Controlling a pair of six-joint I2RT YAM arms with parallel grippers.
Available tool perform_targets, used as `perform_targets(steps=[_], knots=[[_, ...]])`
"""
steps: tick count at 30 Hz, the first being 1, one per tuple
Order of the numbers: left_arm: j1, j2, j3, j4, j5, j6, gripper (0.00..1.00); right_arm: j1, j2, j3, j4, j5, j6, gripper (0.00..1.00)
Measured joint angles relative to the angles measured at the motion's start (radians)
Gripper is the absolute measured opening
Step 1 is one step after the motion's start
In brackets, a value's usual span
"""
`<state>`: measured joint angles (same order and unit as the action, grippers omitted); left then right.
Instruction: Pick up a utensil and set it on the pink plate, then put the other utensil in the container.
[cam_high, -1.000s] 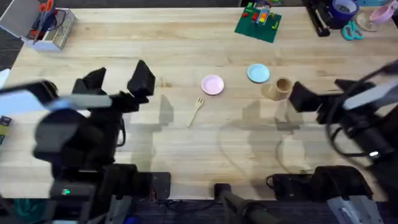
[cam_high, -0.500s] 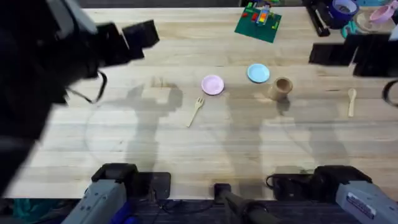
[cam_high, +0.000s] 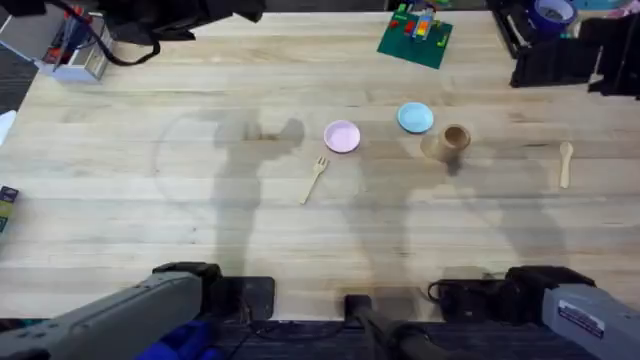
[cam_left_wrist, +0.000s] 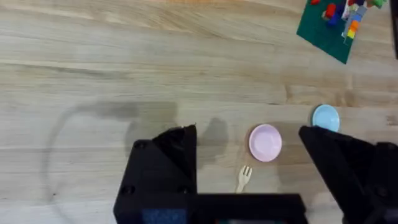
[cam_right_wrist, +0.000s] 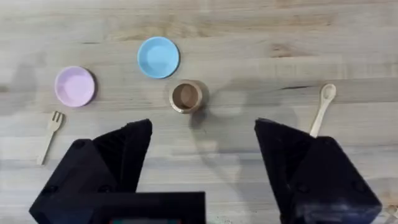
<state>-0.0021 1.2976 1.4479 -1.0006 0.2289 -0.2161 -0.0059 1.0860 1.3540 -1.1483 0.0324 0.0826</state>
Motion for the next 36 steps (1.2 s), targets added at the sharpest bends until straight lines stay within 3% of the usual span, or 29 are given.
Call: perform_targets(steps=[23, 34, 36], knots=[[0.0, 0.006, 0.01, -0.033, 0.018, 0.0, 0.992, 0.0, 0.0, 0.001, 0.048, -0.003, 0.0, 0.996], [-0.002, 0.006, 0.01, -0.11, 0.115, 0.031, 0.994, 0.0, 0.0, 0.001, -0.065, 0.018, 0.01, 0.996], [-0.029, 0.006, 0.01, -0.155, 0.128, 0.051, 0.994, 0.0, 0.0, 0.001, -0.095, 0.076, 0.044, 0.995]])
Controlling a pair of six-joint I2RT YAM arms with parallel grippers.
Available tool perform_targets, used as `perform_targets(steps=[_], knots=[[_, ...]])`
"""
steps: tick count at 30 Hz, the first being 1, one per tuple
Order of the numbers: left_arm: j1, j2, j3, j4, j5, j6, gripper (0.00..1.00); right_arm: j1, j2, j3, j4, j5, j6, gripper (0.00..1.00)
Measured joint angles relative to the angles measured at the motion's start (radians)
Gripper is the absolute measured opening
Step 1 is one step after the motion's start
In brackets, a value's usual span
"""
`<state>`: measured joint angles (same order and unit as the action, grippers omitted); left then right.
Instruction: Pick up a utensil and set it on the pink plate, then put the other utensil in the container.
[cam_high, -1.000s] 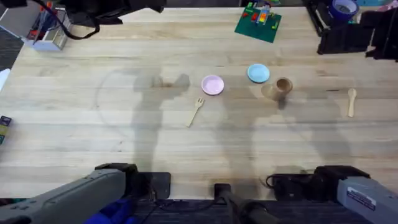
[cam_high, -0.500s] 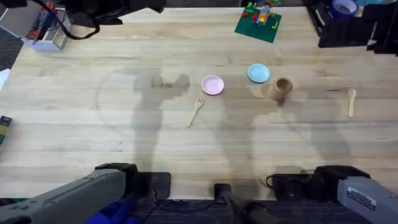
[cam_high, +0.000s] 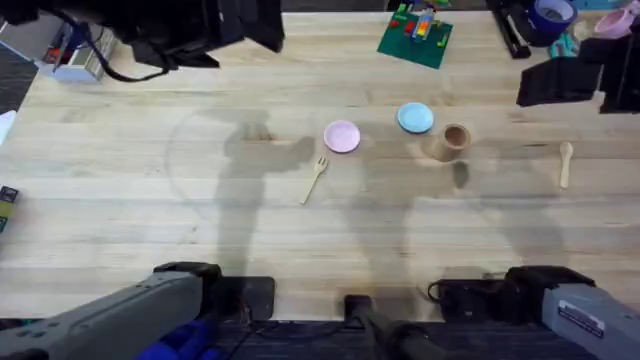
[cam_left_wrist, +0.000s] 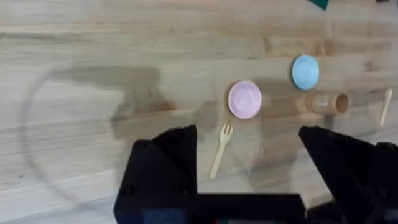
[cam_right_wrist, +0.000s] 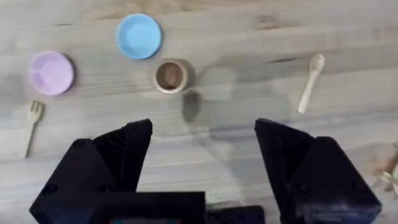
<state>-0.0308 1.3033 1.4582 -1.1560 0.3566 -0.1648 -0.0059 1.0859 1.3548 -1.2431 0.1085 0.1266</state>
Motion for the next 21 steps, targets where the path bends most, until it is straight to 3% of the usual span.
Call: perform_targets(steps=[7, 12, 15, 21], knots=[[-0.153, 0.0, 0.0, -0.045, 0.007, 0.018, 0.995, 0.0, 0.0, 0.0, -0.011, 0.048, 0.019, 0.996], [-0.266, 0.0, 0.0, -0.102, -0.039, 0.024, 0.994, 0.0, 0.0, 0.0, -0.011, 0.057, 0.024, 0.996], [-0.296, 0.0, 0.0, -0.11, -0.053, 0.027, 0.994, 0.0, 0.0, 0.0, -0.011, 0.058, 0.024, 0.996], [-0.3, 0.0, 0.0, -0.112, -0.069, 0.022, 0.993, 0.0, 0.0, 0.0, -0.011, 0.06, 0.024, 0.996]])
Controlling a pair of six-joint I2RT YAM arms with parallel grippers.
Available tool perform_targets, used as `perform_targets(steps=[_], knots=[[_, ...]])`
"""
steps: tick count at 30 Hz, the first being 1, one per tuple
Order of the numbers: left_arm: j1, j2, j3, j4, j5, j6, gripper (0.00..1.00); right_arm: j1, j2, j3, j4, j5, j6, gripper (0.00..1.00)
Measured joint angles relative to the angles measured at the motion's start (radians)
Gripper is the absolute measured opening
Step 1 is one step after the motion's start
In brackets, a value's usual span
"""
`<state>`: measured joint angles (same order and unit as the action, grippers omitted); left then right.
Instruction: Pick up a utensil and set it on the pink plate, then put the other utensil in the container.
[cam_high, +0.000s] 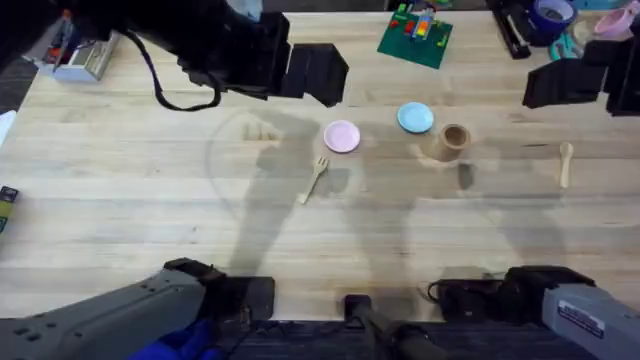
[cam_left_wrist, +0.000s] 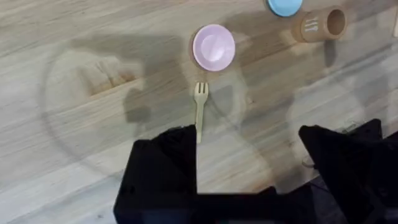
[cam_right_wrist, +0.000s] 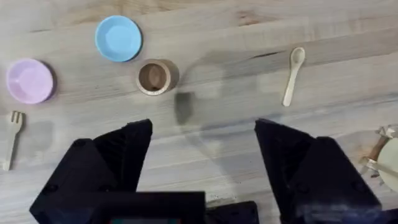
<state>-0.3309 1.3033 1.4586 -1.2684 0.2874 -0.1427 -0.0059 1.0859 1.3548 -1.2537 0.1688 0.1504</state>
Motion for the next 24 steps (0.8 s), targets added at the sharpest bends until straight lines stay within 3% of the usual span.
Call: perform_targets(steps=[6, 11, 24], knots=[[-0.034, 0.0, -0.036, 0.039, -0.004, -0.01, 0.994, 0.0, 0.0, 0.0, 0.0, 0.0, 0.0, 0.996], [-0.079, 0.0, -0.162, 0.102, -0.003, -0.043, 0.994, 0.0, 0.0, 0.0, 0.0, 0.0, 0.0, 0.995], [-0.128, 0.0, -0.482, 0.342, -0.004, -0.101, 0.993, 0.0, 0.0, 0.0, 0.0, 0.0, 0.0, 0.996]])
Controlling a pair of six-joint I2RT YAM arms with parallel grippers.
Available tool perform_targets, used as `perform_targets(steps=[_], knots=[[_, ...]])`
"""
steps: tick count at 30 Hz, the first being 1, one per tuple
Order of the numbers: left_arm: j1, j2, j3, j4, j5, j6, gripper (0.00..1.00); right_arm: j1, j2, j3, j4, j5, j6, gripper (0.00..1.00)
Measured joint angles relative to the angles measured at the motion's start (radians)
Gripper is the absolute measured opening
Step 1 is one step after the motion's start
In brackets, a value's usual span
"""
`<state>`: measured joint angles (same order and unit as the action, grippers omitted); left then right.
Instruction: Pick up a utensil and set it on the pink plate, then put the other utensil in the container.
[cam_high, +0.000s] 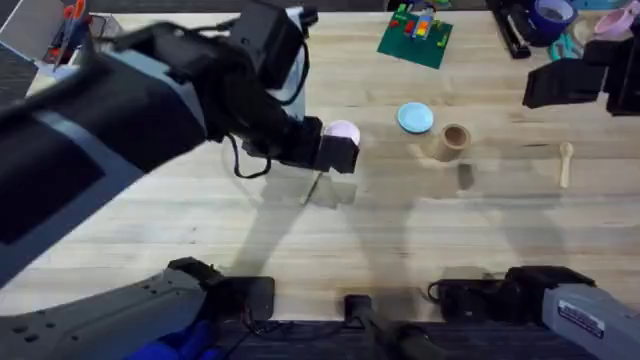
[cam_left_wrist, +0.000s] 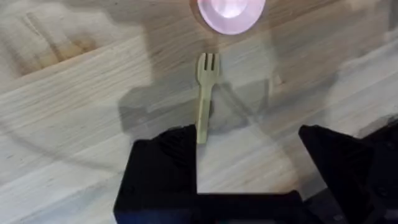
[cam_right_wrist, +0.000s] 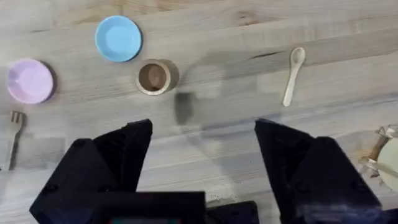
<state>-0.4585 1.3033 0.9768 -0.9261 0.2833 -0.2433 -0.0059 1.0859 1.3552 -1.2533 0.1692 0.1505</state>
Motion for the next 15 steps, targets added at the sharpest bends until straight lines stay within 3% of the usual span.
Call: perform_targets(steps=[8, 15], knots=[[-0.001, 0.008, -0.055, 0.053, -0.052, -0.002, 0.995, 0.0, 0.0, 0.0, 0.0, 0.0, 0.0, 0.996], [-0.033, 0.131, -0.055, 0.06, -0.087, -0.004, 0.995, 0.0, 0.0, 0.0, 0.0, 0.0, 0.0, 0.997]])
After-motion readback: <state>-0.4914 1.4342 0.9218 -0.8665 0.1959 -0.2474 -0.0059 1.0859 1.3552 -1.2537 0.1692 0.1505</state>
